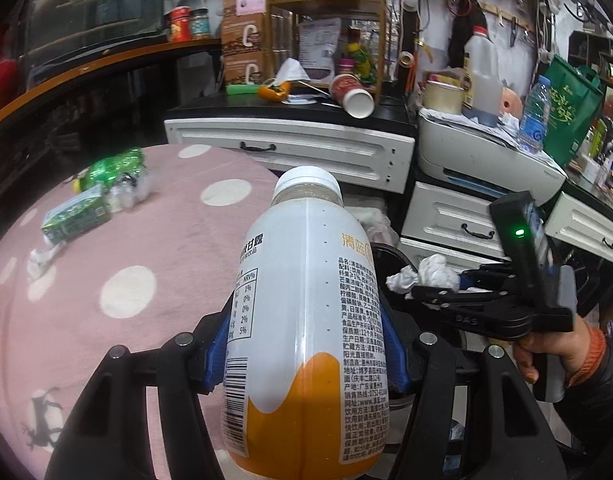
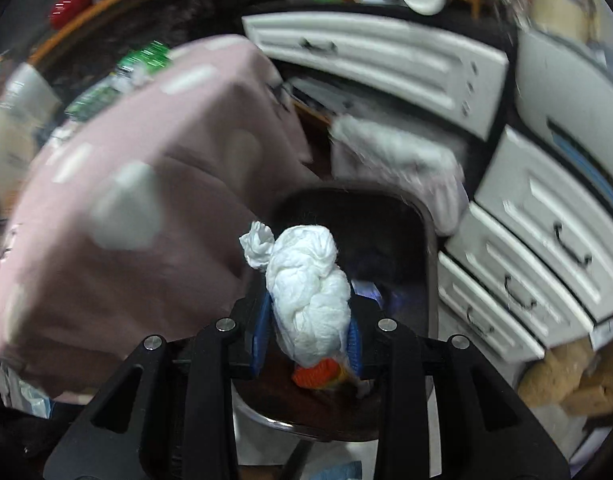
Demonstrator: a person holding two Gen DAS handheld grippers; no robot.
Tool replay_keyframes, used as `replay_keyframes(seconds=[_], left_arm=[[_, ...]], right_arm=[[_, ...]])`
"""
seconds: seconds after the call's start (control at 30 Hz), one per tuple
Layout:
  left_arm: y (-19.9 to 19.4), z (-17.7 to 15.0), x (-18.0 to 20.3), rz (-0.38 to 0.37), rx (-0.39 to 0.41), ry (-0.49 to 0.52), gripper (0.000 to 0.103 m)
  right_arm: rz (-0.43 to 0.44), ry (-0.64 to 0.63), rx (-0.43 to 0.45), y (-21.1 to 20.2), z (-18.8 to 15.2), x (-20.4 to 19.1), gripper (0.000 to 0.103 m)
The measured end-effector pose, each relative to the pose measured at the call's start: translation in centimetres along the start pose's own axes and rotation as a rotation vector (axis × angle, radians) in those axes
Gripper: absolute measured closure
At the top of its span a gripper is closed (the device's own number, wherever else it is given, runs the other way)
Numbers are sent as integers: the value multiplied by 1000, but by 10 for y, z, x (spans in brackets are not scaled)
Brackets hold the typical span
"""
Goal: Collect trash
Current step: 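Carry the tissue to the bin and open the right gripper while the left gripper carries the bottle, then lower the white-orange bottle into the bin and open the left gripper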
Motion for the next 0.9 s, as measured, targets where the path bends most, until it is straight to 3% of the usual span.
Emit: replay_keyframes(seconds=[0.1,0.2,0.27,0.3,0.5,0.67,0.9], left_arm=[[10,0,13,-8,-17,20,42],[21,-1,24,-17,-37,32,42],[29,-2,31,-28,-54,40,42],[31,-3,35,-29,-58,46,42],[51,-11,55,-44,-101,79,42],[74,-18,71,-60,-157,104,42],[104,-26,91,-64,-222,150,42]], right_arm=[[-14,34,-26,17,-6,14,69],[-55,72,-41,31,-10,27,51],[-77,89,-34,31,-11,33,31],[-83,97,-18,28,-11,35,28],[-193,104,57,-6,-6,50,28],[-246,105,130,-38,-2,57,21],[-329,89,185,-64,3,63,21]])
Point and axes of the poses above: each gripper's, at about its wrist camera, not at the fingertips, and y roughly the way its jaws point, x to its right, z to its top, the point moved 10 cm from there along y, roughly the way its jaws point, and after that the axes turned 15 degrees about -x, right-handed, at the moved point
